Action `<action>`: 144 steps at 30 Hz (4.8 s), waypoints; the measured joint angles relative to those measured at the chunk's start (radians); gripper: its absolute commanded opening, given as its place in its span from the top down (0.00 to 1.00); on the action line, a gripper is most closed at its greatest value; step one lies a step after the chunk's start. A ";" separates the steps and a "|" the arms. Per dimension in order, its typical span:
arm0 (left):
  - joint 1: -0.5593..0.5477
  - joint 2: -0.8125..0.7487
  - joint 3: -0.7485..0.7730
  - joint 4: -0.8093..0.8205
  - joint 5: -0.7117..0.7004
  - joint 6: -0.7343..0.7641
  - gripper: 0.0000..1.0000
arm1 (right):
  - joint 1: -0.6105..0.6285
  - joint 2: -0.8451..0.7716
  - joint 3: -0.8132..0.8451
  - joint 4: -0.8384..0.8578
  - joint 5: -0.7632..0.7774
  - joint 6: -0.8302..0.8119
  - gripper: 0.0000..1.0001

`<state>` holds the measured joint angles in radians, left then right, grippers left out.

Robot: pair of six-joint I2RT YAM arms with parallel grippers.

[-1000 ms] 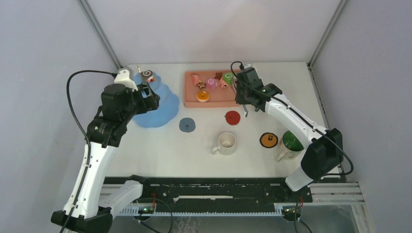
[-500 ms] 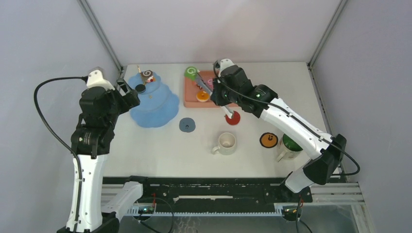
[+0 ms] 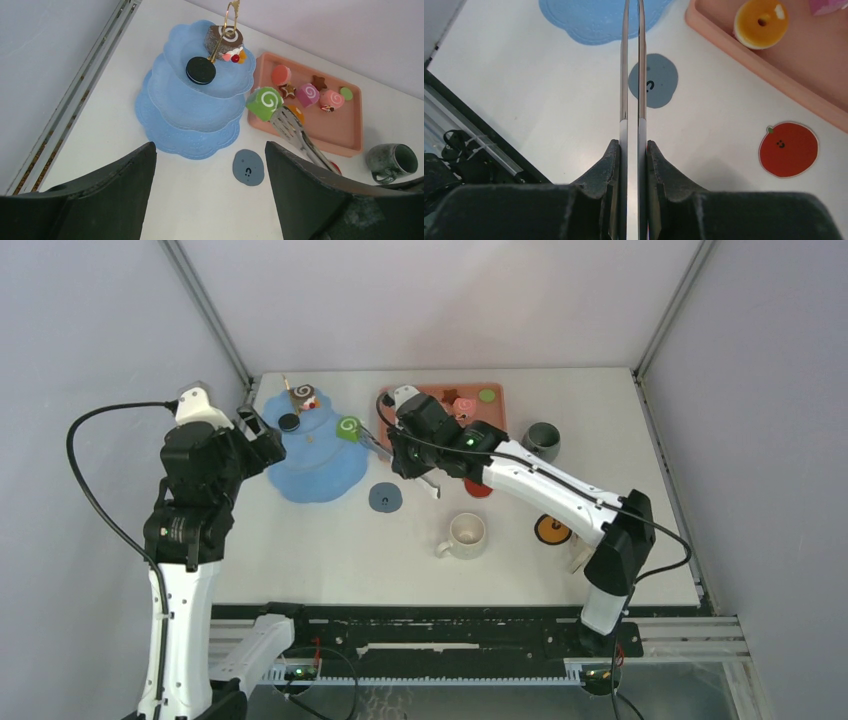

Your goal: Serve the afternoon tea

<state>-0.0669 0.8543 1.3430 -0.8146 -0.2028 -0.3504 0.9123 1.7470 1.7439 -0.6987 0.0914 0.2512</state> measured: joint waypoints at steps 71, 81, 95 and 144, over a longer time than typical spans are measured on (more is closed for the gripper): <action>0.011 -0.013 -0.003 0.004 0.004 0.002 0.16 | -0.026 0.520 0.549 -0.073 -0.074 0.003 0.60; 0.011 -0.013 -0.003 0.004 0.012 0.002 0.16 | -0.019 0.270 0.232 0.014 -0.036 0.005 0.61; 0.011 -0.019 -0.003 0.005 0.056 -0.002 0.16 | -0.249 -0.113 -0.272 0.148 0.019 0.053 0.60; 0.011 0.014 -0.029 0.041 0.085 -0.016 0.16 | -0.449 0.116 -0.243 0.121 0.180 0.178 0.51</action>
<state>-0.0555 0.8684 1.3144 -0.7734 -0.1181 -0.3664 0.4633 1.8629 1.5009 -0.5781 0.2714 0.4290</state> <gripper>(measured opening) 0.843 0.496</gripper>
